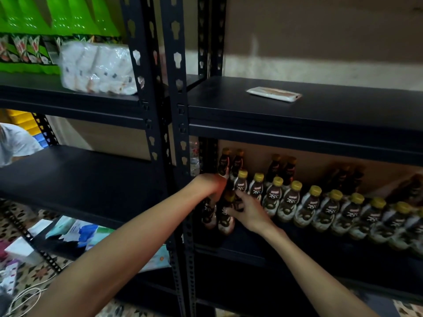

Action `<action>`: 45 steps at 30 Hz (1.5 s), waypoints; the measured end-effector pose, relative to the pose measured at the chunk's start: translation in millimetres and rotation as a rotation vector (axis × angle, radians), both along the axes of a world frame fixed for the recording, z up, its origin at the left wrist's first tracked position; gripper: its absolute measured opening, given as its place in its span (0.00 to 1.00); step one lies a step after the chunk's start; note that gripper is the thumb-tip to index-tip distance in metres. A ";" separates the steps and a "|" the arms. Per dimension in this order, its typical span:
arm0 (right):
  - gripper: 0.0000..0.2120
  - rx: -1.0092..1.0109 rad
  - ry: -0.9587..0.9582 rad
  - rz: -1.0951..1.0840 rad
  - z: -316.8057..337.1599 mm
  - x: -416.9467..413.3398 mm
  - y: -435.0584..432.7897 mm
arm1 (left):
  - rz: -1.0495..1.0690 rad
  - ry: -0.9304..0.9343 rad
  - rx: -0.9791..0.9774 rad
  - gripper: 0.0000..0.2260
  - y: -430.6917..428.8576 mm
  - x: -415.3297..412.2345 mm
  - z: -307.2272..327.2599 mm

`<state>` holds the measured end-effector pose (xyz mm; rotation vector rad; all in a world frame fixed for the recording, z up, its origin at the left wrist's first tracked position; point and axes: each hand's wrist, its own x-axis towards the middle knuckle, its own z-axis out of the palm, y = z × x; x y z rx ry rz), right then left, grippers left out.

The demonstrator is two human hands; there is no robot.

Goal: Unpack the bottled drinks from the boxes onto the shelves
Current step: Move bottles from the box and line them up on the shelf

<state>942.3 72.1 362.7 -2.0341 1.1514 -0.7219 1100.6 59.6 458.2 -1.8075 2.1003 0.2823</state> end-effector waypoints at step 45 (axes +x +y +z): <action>0.08 0.056 0.360 -0.153 47.3 11.4 -93.5 | 0.228 0.144 -0.101 0.20 -65.0 -17.8 -2.5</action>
